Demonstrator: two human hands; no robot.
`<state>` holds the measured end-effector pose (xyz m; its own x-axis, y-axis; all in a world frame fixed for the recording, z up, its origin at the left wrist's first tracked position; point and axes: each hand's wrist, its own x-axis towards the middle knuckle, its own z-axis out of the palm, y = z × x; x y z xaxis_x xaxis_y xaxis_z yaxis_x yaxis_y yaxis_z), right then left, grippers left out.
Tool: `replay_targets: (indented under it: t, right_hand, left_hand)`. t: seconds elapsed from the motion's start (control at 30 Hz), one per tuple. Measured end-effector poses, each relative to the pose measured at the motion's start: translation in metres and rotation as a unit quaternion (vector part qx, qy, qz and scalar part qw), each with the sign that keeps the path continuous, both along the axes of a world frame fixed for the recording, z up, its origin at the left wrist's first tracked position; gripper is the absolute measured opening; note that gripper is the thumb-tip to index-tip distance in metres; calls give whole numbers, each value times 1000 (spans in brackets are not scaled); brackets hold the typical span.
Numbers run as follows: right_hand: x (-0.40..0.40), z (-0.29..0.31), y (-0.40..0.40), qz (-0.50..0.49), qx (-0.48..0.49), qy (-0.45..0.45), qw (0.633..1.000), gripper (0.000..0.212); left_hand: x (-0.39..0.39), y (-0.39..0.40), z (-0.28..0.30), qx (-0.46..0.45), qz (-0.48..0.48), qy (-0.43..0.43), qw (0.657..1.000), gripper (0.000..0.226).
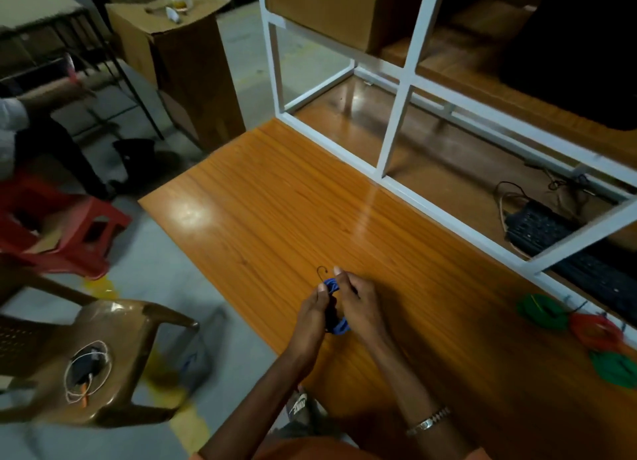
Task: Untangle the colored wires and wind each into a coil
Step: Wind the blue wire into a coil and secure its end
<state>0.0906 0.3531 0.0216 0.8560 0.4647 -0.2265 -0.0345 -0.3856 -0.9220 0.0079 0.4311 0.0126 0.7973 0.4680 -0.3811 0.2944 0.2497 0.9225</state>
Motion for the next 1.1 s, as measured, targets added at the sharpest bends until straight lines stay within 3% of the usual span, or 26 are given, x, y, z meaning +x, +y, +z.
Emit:
replay_targets:
  t: [0.1,0.2,0.3,0.4,0.5,0.57,0.67,0.8,1.1]
  right_hand:
    - [10,-10,21,49,-14,22,998,38]
    - [27,-14,40,28,-57,11,998,49]
    - [45,-14,45,52,-180,-97,978,19]
    - [60,-15,50,168,-268,-188,930,51]
    - [68,-16,57,336,-319,-265,846,69]
    - [74,-17,59,409,-349,-290,792,69]
    - [82,-25,59,443,-357,-345,747,53]
    - [86,-30,51,375,-366,-394,755,15]
    - [65,-25,43,267,-410,-300,819,13]
  left_hand:
    - [3,34,-4,-32,38,19,999,48]
    - [6,63,0,-30,66,26,997,44]
    - [7,86,-3,-29,88,46,995,44]
    - [9,103,-8,-54,128,55,989,42]
    - [8,113,-11,-82,147,62,984,36]
    - [7,116,-10,-96,153,63,982,35]
    - [8,118,-10,-124,163,55,977,39]
    - [8,121,-15,-139,163,33,976,39]
    - [27,111,-19,-156,152,28,975,43]
